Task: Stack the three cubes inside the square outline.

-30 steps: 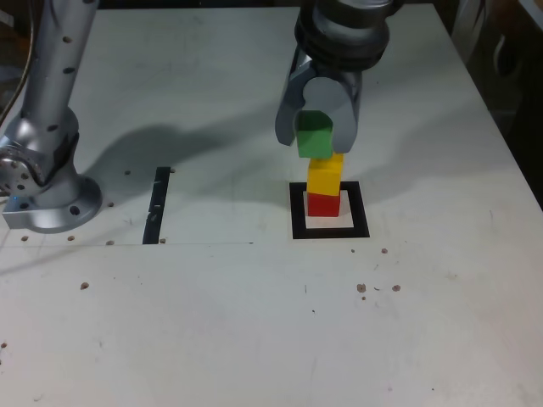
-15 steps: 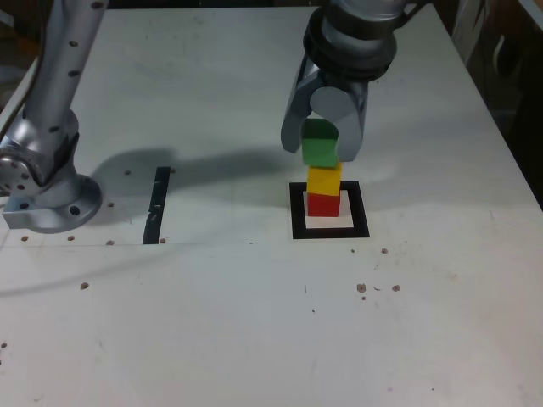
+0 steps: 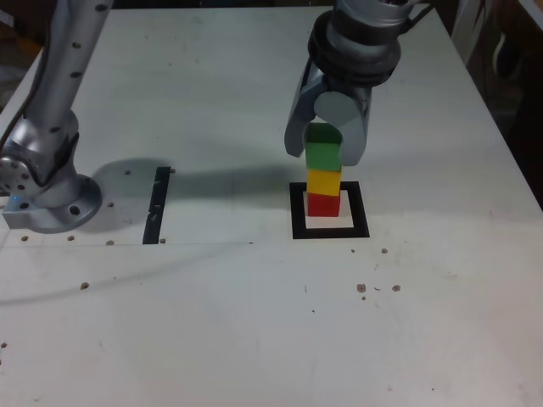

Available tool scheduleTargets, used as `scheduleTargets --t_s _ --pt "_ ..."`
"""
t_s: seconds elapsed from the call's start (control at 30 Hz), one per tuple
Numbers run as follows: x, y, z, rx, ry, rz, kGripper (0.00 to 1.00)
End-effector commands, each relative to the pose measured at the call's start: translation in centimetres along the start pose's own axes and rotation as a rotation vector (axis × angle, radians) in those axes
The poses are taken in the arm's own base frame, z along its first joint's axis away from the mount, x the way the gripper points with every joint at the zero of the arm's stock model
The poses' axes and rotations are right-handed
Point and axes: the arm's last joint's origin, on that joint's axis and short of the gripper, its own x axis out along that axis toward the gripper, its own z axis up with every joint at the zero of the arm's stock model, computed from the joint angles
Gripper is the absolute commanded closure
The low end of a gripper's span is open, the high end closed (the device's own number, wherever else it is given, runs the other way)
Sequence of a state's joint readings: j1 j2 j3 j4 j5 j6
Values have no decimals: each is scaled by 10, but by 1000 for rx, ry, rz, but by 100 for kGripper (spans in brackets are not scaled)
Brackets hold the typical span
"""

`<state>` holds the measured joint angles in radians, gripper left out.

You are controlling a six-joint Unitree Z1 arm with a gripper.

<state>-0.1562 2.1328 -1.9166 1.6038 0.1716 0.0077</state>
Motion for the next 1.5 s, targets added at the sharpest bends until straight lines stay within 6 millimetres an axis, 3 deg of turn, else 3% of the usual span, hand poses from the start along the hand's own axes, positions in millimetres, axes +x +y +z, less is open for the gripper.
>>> scheduleTargets --t_s 0.0,0.13,0.27,0.4,0.57,0.73,0.9,1.0,1.1,1.23,1.47 --pt "3 0 2 6 16 -4 66" --pt "6 -1 5 16 25 -14 51" --pt "7 -2 6 28 27 -24 28" --pt "6 -2 5 33 24 -27 12" --pt "3 0 4 32 17 -7 2" --pt "-7 2 -7 26 -9 6 1" --pt "-34 6 -43 15 -82 7 1" --pt "-53 9 -84 8 -146 7 1" --pt "-59 14 -124 -6 -175 15 1" --pt "-42 21 -161 -41 -137 19 1" --pt "14 18 -200 -86 -74 -17 2"
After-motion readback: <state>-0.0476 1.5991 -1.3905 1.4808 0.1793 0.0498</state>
